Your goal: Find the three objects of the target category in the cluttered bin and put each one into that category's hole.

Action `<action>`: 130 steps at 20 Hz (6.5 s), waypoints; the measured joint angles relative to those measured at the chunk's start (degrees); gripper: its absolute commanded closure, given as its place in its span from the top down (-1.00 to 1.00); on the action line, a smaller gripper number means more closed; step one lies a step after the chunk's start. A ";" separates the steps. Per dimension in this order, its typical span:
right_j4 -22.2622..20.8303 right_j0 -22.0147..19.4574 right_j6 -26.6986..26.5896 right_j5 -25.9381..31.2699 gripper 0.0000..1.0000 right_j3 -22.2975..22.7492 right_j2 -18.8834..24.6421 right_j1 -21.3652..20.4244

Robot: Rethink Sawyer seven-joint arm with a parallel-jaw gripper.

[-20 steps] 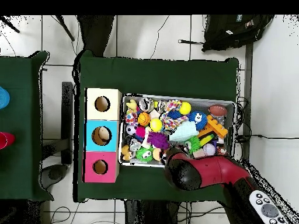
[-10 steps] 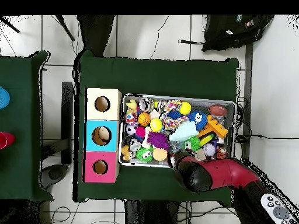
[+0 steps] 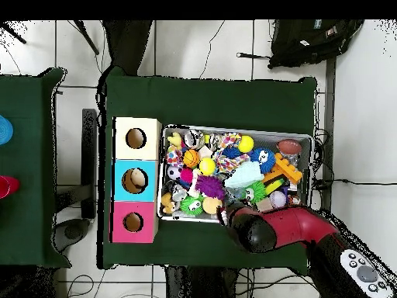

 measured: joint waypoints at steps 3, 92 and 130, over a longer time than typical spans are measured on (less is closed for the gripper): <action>-0.97 0.25 0.00 0.00 1.00 0.01 1.07 0.57; -6.03 -2.21 -20.73 26.08 1.00 -11.61 15.66 5.81; -5.26 0.39 -20.73 28.58 1.00 -13.40 15.25 2.82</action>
